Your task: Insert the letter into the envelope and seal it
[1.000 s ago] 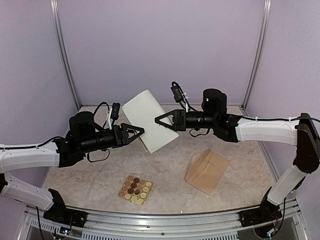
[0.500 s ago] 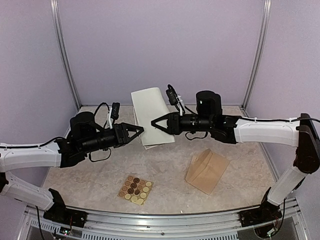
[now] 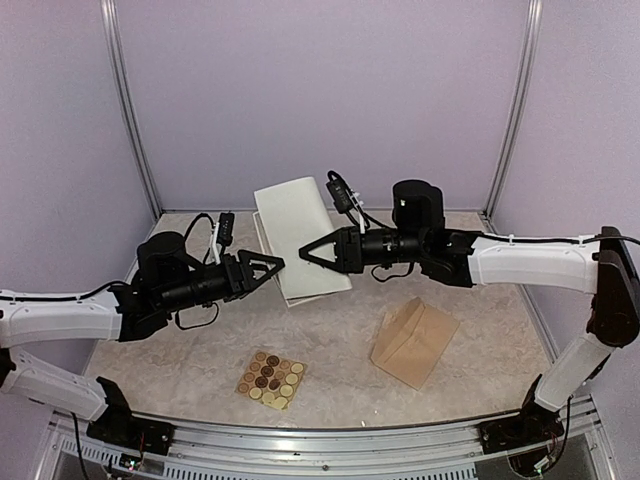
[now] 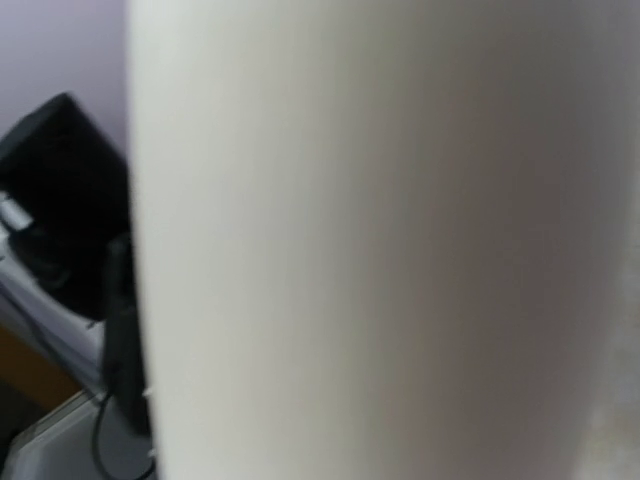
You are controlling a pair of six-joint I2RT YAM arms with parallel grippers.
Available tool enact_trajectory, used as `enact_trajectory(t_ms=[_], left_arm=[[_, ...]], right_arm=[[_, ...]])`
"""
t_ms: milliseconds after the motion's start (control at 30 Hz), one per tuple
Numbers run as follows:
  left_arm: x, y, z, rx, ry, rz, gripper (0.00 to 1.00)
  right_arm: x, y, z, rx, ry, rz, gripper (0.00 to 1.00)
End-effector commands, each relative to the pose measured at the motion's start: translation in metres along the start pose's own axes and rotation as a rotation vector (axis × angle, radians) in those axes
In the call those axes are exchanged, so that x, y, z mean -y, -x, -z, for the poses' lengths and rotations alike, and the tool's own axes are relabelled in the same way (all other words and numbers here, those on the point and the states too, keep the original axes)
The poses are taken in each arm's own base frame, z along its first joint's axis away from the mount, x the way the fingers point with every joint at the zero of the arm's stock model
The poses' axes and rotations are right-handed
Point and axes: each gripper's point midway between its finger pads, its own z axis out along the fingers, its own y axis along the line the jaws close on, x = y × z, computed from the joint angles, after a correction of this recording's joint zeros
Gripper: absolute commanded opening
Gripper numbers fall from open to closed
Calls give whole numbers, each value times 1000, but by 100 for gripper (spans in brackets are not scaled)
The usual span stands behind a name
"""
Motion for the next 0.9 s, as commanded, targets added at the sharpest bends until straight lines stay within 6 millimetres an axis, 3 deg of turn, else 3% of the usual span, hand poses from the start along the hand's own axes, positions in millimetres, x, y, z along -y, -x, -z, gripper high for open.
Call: enact_trajectory(t_ms=[0, 367, 500, 600, 733, 867], left_arm=[[15, 9, 9, 37, -96, 9, 58], [41, 8, 14, 25, -227, -4, 44], [40, 7, 13, 24, -227, 0, 31], [38, 5, 13, 22, -224, 6, 15], [33, 1, 12, 10, -211, 9, 0], [33, -2, 12, 1, -213, -4, 0]], right_arm=[[-16, -3, 4, -20, 99, -7, 20], [-7, -17, 2, -82, 72, -25, 20], [-4, -21, 2, -98, 59, -26, 20], [-3, -21, 2, -104, 50, -23, 22], [-7, -16, 5, -90, 59, -13, 29], [-13, -7, 11, -63, 100, -15, 47]])
